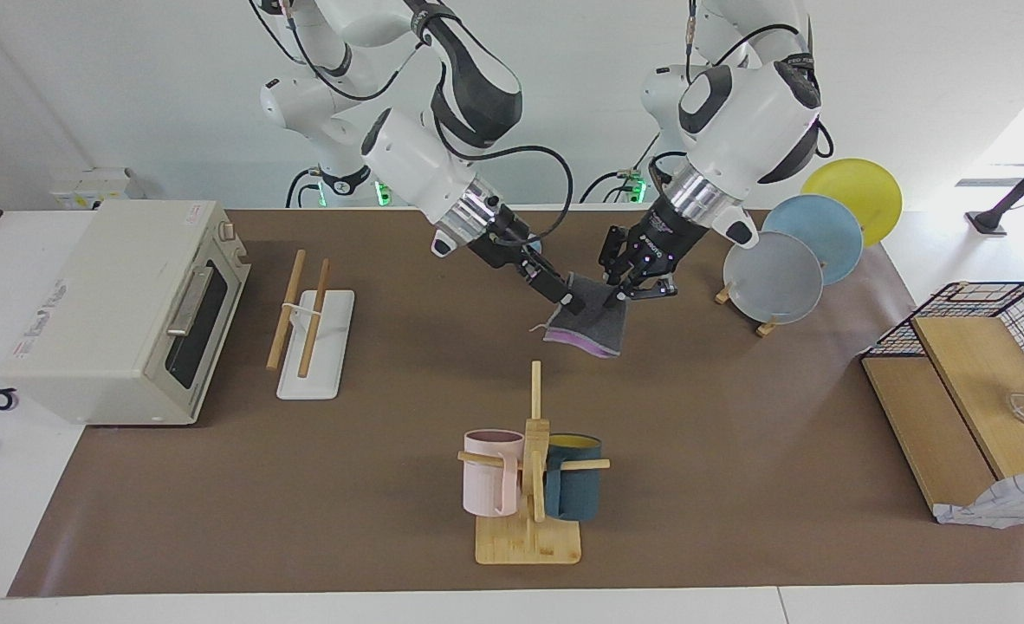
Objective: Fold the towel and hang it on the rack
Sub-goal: 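Grasp the towel with the right gripper beside the left gripper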
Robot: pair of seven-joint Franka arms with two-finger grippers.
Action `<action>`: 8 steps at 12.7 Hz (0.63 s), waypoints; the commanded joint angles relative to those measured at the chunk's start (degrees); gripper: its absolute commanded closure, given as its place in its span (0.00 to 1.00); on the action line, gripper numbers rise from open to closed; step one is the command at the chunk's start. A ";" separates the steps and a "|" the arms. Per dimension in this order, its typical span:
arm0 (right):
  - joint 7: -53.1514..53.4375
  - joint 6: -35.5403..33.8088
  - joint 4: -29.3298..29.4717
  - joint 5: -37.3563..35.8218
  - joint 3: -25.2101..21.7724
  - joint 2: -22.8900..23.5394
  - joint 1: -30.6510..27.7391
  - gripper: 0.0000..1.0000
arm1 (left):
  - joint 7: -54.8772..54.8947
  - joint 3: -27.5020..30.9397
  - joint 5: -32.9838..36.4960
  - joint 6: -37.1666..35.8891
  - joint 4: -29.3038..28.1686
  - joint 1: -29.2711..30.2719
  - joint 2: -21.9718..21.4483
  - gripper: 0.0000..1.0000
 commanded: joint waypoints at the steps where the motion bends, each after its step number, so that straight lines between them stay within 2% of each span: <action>1: -2.56 0.11 0.89 0.95 -0.03 0.60 -0.11 1.00 | -1.62 0.42 0.39 0.46 -0.68 -0.59 -0.86 1.00; 6: -3.08 0.02 0.63 0.77 -0.11 0.60 -0.11 1.00 | -1.02 0.42 0.39 0.55 -1.03 -1.20 -1.29 1.00; 7: -4.30 0.02 0.63 0.77 -0.20 0.60 -0.11 1.00 | -0.75 0.42 0.74 0.55 -1.03 -1.29 -1.30 0.01; 8: -5.88 -0.15 0.63 0.68 -0.20 0.60 -0.11 1.00 | -0.57 0.42 0.83 0.55 -1.12 -1.29 -1.30 0.00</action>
